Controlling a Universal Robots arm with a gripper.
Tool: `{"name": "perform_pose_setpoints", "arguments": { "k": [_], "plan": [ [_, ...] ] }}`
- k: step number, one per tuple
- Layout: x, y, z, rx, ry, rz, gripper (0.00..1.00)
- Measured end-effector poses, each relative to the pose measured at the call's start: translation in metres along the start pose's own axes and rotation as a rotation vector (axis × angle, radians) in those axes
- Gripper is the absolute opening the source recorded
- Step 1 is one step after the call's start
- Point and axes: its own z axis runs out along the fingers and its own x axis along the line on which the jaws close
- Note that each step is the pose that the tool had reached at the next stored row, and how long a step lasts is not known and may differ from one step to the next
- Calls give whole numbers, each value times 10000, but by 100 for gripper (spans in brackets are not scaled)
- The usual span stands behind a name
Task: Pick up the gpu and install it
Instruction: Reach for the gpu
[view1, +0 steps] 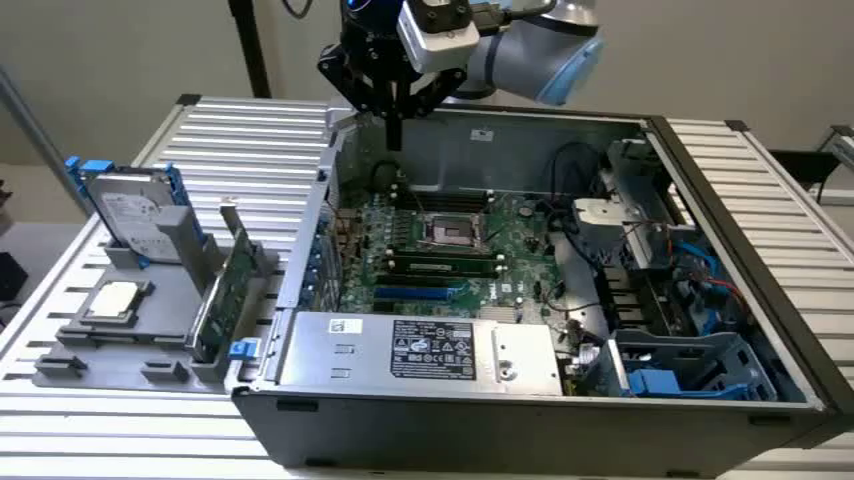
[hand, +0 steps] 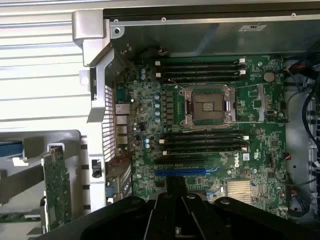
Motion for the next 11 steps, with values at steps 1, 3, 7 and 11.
{"name": "perform_pose_setpoints", "arguments": {
  "k": [1, 3, 7, 11],
  "plan": [
    [0, 0, 0, 0, 0, 0, 11],
    [0, 0, 0, 0, 0, 0, 11],
    [0, 0, 0, 0, 0, 0, 11],
    [0, 0, 0, 0, 0, 0, 11]
  ]
}}
